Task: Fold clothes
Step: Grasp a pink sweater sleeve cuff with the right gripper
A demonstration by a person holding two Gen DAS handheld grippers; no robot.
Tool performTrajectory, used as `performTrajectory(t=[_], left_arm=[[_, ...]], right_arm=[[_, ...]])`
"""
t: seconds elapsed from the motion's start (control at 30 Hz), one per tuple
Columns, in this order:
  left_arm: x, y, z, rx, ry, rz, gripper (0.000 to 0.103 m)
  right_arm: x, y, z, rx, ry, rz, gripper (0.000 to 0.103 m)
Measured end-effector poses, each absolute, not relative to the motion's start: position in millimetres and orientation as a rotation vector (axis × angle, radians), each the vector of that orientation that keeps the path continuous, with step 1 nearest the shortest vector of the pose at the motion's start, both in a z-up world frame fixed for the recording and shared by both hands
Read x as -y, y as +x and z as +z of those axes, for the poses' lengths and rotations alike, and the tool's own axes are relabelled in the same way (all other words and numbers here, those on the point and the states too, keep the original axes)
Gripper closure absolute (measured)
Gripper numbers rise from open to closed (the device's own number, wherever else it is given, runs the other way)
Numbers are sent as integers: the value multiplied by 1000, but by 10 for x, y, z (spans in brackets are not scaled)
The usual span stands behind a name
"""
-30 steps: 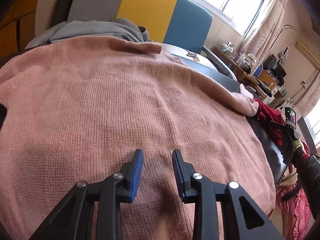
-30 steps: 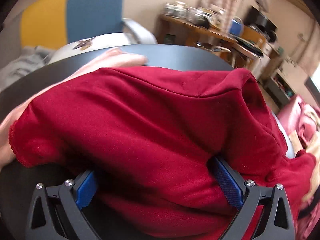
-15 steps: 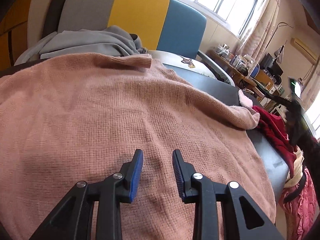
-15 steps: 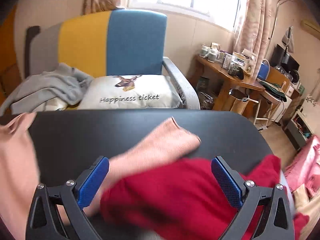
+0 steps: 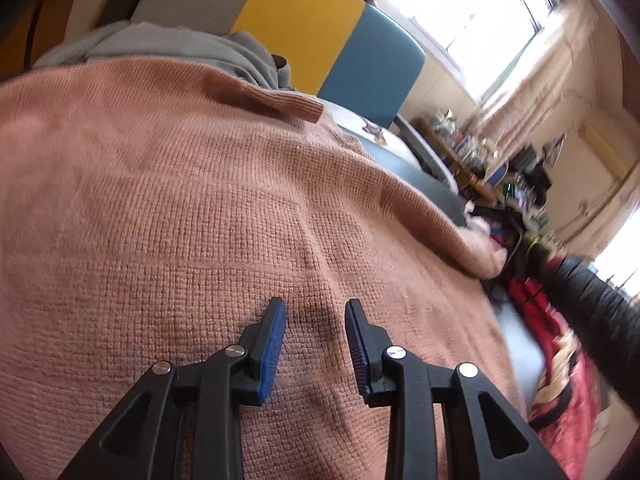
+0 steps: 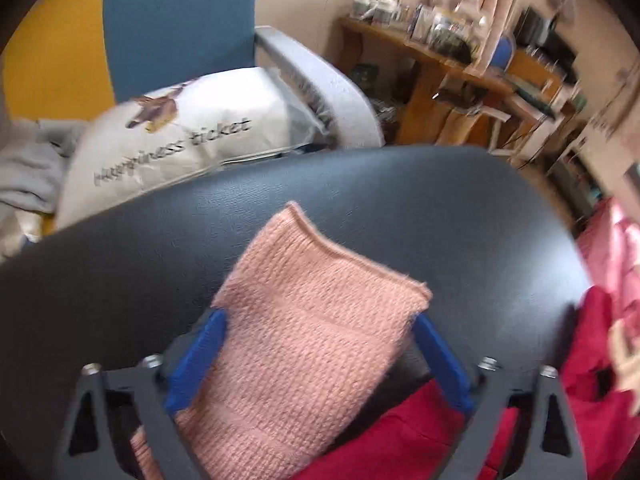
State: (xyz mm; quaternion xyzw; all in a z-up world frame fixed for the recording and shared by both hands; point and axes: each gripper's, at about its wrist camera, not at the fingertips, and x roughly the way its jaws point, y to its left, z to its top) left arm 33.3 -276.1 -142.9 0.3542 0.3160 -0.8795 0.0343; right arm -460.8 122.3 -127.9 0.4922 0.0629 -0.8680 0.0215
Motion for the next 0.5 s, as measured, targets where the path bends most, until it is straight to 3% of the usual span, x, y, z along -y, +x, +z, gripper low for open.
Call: performTrajectory(t=[0.07,0.1,0.13,0.27,0.5], left_arm=[[2760,336,-1432,-985,1072,-2701,73],[2751,334,-1429,-978,1070,-2701,73],[2742,332,-1425,-971,1069,-2702,73],[2749,338,-1432,-988,1057,-2705,73],[2761,350,-1443,-1006,1036,-2713,73]], right_arm=[[-1209,-4598,-1252,-151,1525,-2645,44],[-1182,-4580,-1230,-152,1524,-2629,74],[-1155,-4561,-1209,-152,1523,-2614,93],[-982,-4377,-1011,-189,1480,-2596,92],[-734,-3832,-102,-212,1216,-2614,92]])
